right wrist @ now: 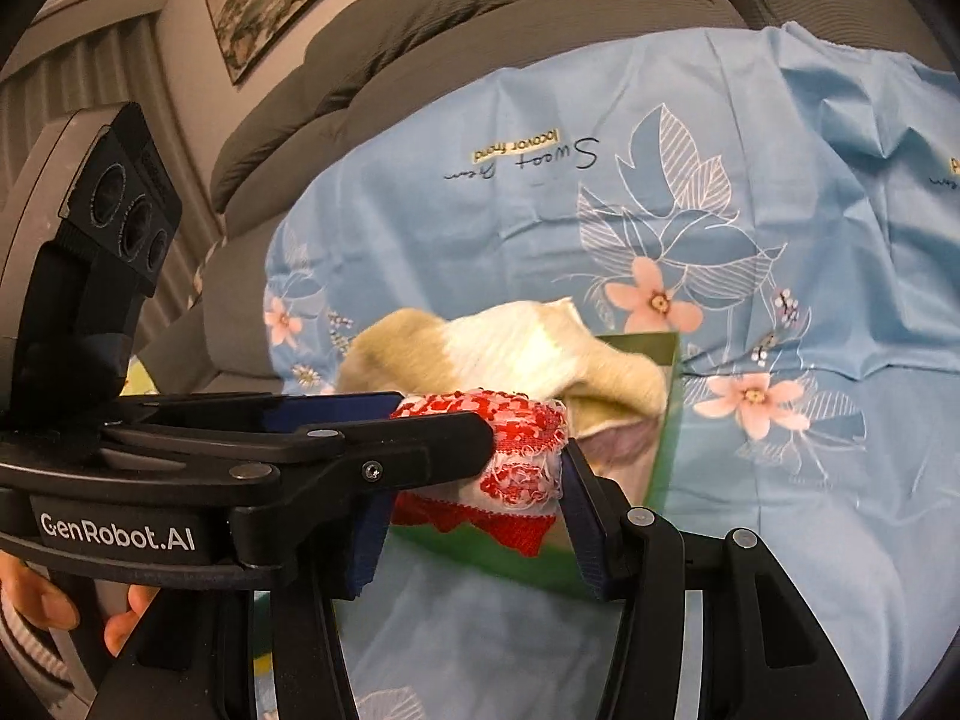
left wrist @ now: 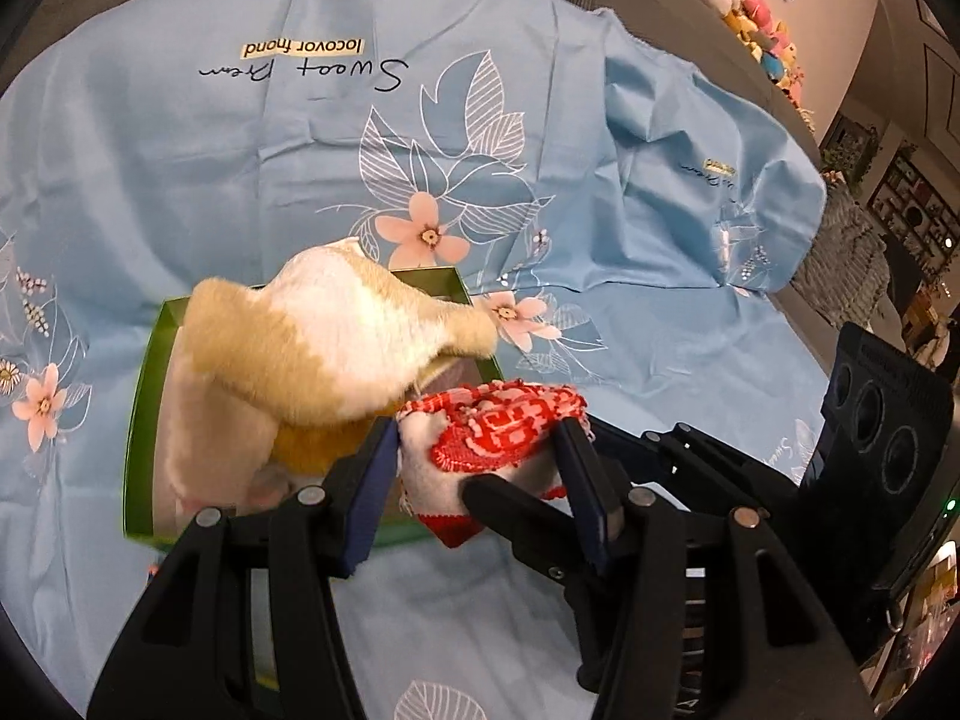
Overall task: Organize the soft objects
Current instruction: 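Lift the red-white sock with both grippers over the green box, then lower the sock into the box and open both grippers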
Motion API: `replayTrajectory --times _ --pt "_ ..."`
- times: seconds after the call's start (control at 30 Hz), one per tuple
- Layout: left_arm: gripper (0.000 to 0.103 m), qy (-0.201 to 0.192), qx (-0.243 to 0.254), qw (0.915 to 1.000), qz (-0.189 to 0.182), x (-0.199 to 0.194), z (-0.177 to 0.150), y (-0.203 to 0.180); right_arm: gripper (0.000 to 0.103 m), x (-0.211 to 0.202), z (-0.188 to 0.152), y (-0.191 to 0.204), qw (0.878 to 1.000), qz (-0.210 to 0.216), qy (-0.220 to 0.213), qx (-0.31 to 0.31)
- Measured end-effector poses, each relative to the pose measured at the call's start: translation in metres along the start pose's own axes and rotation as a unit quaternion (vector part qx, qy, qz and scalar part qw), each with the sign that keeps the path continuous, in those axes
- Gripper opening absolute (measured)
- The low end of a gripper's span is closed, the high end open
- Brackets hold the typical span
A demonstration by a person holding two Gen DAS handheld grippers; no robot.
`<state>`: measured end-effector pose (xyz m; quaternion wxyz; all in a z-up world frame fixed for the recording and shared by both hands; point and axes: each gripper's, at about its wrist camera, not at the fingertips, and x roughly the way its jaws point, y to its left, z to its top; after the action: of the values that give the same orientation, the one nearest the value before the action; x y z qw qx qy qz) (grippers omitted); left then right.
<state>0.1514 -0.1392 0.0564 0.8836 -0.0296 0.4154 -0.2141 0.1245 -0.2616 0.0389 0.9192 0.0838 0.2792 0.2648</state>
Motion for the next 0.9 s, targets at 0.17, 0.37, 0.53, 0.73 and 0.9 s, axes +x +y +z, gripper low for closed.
replayTrajectory --times 0.17,0.37,0.53,0.73,0.9 --pt "0.053 0.019 -0.014 0.9997 0.005 0.019 0.009 0.011 0.054 0.021 0.008 -0.014 1.000 -0.005 0.017 0.006" --pt "0.052 0.040 -0.020 0.9988 0.022 0.037 0.007 0.022 0.054 0.048 0.006 -0.029 0.999 -0.001 0.050 0.018" --pt "0.053 0.049 -0.020 0.9978 0.040 0.045 0.006 0.028 0.054 0.065 0.005 -0.031 0.997 -0.021 0.075 0.017" --pt "0.071 0.047 -0.023 0.9979 0.037 0.037 0.005 0.030 0.064 0.067 0.004 -0.026 0.994 -0.062 0.092 -0.003" --pt "0.081 0.043 -0.008 0.9982 0.041 0.024 0.003 0.023 0.064 0.052 0.003 -0.028 0.992 -0.087 0.089 -0.008"
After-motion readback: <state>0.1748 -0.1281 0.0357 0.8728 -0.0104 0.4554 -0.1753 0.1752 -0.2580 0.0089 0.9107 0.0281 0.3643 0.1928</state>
